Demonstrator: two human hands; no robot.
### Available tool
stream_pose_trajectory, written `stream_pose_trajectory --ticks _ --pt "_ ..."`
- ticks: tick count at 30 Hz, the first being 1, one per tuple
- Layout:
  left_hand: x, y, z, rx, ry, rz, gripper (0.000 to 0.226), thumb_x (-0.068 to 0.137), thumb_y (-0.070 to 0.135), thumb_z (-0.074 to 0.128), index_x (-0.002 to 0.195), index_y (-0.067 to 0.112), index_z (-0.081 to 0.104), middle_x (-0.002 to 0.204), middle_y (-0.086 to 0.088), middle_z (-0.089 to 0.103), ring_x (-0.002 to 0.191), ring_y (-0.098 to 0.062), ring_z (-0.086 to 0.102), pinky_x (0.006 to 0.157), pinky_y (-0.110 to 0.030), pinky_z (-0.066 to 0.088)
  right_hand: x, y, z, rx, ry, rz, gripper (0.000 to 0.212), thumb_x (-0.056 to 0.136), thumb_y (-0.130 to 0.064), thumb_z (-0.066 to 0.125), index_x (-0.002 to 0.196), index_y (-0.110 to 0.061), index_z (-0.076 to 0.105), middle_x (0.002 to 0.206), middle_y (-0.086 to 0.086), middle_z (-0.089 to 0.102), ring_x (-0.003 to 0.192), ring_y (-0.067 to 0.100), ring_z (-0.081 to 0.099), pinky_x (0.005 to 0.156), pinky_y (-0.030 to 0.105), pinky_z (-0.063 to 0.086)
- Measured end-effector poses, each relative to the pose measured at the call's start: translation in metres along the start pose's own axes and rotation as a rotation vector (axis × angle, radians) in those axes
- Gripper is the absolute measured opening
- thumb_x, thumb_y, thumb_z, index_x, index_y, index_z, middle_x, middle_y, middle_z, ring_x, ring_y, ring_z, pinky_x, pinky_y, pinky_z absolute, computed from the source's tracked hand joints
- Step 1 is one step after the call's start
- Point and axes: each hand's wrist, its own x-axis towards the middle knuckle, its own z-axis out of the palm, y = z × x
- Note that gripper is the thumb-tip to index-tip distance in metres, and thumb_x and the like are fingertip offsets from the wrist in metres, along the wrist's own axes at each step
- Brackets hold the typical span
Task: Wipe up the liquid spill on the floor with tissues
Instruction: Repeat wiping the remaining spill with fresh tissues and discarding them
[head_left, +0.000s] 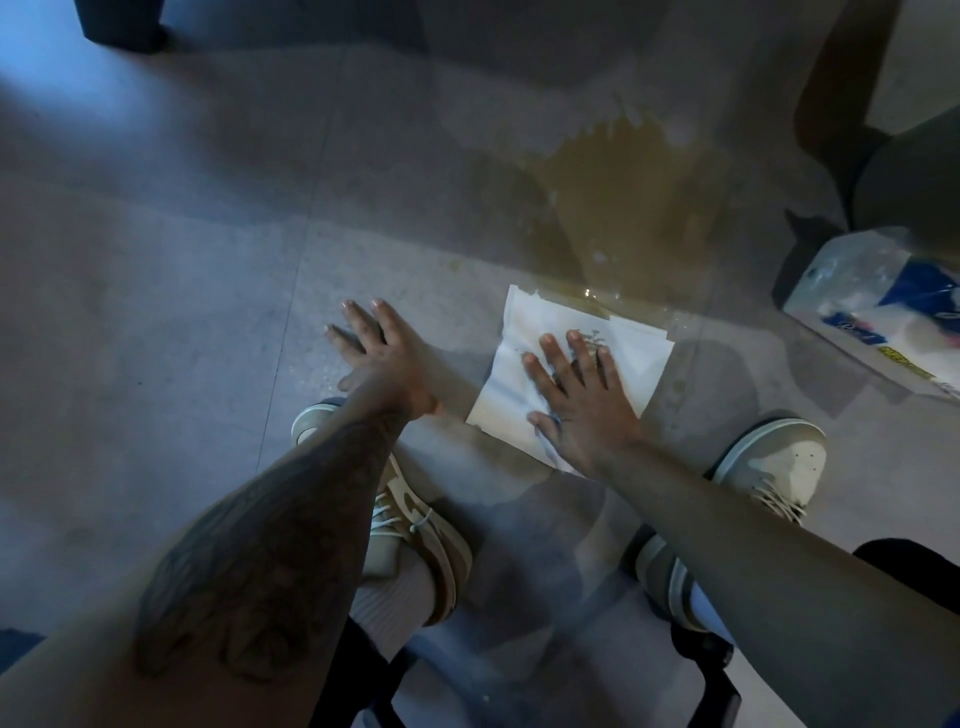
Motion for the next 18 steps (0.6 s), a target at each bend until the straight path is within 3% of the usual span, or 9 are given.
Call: stream_pose_trajectory --ticks 8,13,15,18 --pt "-0.001 0.001 -0.004 -0.038 -0.039 -0.003 0.155 0.061 0.035 0.095 0.153 0.015 -0.028 0.158 -0.019 -0.037 0.144 -0.051 -0.026 0.111 -0.070 0.023 -0.029 0.031 -0.001 -0.039 -0.017 0.016 0.070 0.100 -0.055 0.029 0.159 -0.024 0.008 0.167 0.008 0.000 0.153 0.035 0.000 0.121 0.055 0.012" --pt "0.003 -0.002 -0.001 -0.002 -0.003 0.015 0.158 0.056 0.040 0.097 0.154 0.013 -0.024 0.159 -0.024 -0.031 0.144 -0.056 -0.022 0.116 -0.069 0.017 -0.037 0.034 -0.011 0.012 0.068 0.081 0.078 0.090 -0.048 0.061 0.155 -0.021 0.028 0.163 0.013 0.019 0.149 0.039 0.016 0.117 0.053 0.020" --pt "0.003 -0.001 -0.002 0.015 -0.003 0.010 0.159 0.055 0.042 0.096 0.154 0.011 -0.024 0.158 -0.026 -0.031 0.144 -0.057 -0.021 0.117 -0.067 0.014 -0.054 0.036 -0.015 0.077 0.130 0.197 0.077 0.084 -0.046 0.067 0.150 -0.019 0.036 0.157 0.012 0.029 0.141 0.038 0.030 0.109 0.050 0.032" --pt "0.002 0.001 -0.003 0.033 -0.013 -0.003 0.159 0.056 0.044 0.096 0.153 0.010 -0.026 0.158 -0.028 -0.031 0.143 -0.057 -0.021 0.117 -0.066 0.011 -0.080 0.040 -0.010 0.162 0.229 0.384 0.051 0.080 -0.037 0.072 0.127 -0.022 0.059 0.130 0.010 0.051 0.111 0.036 0.049 0.090 0.045 0.041"
